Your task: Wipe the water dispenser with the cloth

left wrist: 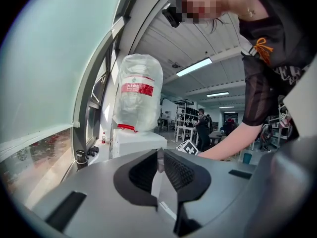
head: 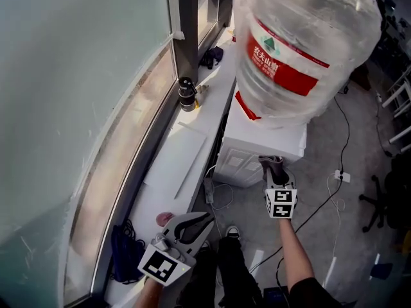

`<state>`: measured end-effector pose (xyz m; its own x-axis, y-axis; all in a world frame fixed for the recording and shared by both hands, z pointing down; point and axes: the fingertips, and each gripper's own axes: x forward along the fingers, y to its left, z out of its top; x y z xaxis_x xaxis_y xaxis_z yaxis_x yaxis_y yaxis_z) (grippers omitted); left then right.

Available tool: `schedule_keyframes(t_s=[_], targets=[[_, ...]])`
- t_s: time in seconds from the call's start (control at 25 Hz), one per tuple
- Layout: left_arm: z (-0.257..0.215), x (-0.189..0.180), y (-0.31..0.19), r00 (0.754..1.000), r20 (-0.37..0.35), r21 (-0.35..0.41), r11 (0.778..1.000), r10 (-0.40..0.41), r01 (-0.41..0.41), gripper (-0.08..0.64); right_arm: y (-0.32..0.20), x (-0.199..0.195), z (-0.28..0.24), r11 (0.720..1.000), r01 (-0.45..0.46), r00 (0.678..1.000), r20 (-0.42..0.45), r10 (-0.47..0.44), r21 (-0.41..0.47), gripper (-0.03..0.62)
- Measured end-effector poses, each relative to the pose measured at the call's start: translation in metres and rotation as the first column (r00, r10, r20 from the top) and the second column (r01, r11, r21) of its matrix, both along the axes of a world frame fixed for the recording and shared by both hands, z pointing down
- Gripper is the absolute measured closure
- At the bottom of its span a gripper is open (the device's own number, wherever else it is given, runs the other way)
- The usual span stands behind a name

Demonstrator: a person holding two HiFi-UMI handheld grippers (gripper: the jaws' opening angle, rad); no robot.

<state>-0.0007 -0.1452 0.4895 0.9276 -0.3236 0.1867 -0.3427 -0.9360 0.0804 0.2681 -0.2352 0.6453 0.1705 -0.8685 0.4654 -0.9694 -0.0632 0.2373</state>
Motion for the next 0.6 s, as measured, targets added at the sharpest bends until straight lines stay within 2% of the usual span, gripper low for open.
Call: schedule_keyframes(t_s=[0.2,0.4,0.48,0.6], targets=[[0.004,0.01,0.007,0.999,0.007,-0.006,0.999,0.033,-0.033,0.509,0.033,0.054,0.003,0.996,-0.08,0.996,-0.037,0.078,-0.037,0.48],[0.009,0.014,0.011,0.999,0.008,-0.012,0.999,0.044,-0.044,0.509,0.052,0.086,0.006,0.99,-0.128,0.991,-0.055,0.125,-0.061,0.48],[0.01,0.014,0.008,0.999,0.001,-0.007,0.999,0.038,-0.038,0.509,0.056,0.086,0.008,0.989,-0.128,0.991,-0.051,0.125,-0.072,0.48],[0.012,0.013,-0.002,1.0,-0.009,-0.009,1.0,0.012,-0.012,0.509,0.059,0.061,0.019,0.993,-0.075,0.997,-0.023,0.073,-0.092,0.48]])
